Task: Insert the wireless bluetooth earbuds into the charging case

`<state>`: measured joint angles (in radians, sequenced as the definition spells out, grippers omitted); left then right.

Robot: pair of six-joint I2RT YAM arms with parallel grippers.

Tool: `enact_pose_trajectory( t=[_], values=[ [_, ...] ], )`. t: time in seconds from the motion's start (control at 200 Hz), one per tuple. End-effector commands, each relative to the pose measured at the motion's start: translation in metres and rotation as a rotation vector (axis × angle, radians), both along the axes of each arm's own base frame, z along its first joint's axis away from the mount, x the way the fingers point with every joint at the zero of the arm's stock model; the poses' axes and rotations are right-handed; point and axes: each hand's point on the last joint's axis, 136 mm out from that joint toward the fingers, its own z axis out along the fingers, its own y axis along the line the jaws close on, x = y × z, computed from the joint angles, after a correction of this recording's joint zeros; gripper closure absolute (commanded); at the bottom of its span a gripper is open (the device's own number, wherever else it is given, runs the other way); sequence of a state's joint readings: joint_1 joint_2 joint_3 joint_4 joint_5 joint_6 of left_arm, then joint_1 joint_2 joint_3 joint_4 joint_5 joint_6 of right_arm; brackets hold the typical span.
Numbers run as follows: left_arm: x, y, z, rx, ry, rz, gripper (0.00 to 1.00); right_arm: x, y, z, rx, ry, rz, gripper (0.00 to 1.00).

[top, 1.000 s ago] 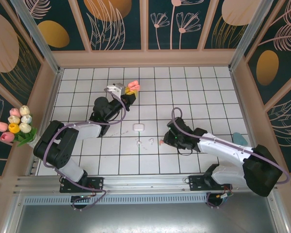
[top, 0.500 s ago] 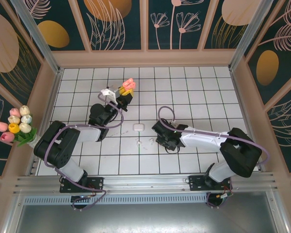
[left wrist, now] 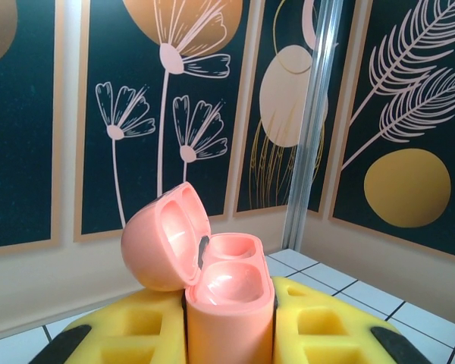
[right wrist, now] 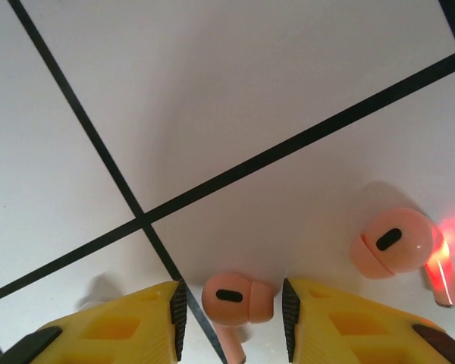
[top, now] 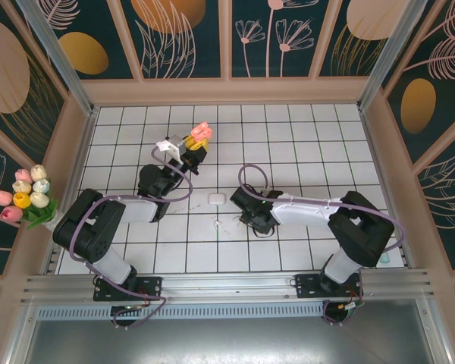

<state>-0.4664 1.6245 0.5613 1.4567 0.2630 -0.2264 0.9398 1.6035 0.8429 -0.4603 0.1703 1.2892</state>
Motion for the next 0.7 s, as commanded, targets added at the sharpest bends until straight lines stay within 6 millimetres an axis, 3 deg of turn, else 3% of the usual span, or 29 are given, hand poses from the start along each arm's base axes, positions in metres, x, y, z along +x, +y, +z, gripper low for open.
enact_pose_trajectory(
  t=[0.0,0.696],
  values=[
    [-0.009,-0.003,0.009,-0.014,-0.048,-0.028,1.00,0.001,-0.004,-0.001,-0.057,-0.003,0.004,0.59],
    [-0.008,-0.008,0.008,-0.020,-0.031,-0.060,1.00,0.000,-0.010,-0.015,-0.107,0.006,0.061,0.67]
  ],
)
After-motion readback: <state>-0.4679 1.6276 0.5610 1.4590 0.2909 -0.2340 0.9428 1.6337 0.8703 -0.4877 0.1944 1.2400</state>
